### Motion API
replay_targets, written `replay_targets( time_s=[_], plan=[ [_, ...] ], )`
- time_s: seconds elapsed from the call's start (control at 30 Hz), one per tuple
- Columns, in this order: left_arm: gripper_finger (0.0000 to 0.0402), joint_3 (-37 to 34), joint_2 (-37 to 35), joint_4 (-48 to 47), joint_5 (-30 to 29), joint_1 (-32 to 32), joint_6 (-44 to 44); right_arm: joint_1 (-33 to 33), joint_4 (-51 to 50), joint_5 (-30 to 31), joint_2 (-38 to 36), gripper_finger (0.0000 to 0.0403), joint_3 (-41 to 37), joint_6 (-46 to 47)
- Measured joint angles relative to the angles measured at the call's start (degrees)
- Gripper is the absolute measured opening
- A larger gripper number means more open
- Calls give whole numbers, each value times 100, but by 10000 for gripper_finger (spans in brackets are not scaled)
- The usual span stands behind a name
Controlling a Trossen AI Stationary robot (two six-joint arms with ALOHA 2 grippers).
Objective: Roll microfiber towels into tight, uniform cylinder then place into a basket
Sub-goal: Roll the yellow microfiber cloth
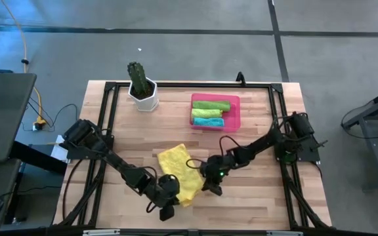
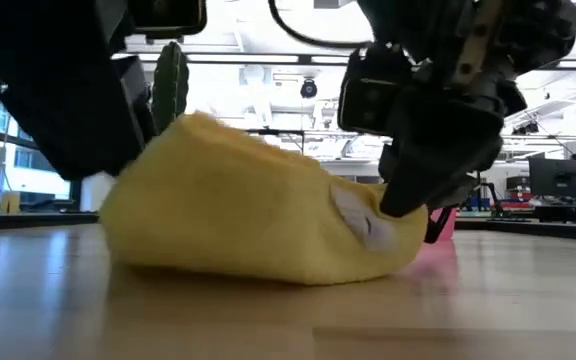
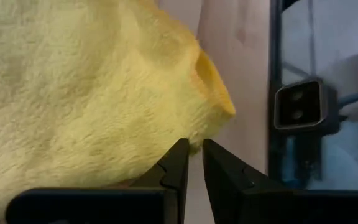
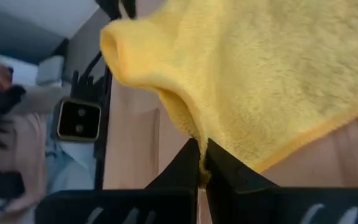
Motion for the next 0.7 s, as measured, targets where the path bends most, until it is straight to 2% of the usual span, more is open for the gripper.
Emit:
replay_targets(
  time_s=[0.2, 0.4, 0.6, 0.7],
  plan=[
    [39, 18, -391, -360, 58, -11, -402, -163, -93, -37, -7, 1, 7, 494],
    [39, 131, -508, -234, 88, -103, -196, -309, -258, 245, -11, 1, 17, 399],
    [39, 142, -376, -134, -977, -37, 234, -363, -254, 608, -13, 0, 15, -50],
    [39, 145, -369, -101, -1247, 64, 311, -363, -264, 757, -13, 0, 15, -289]
  ],
)
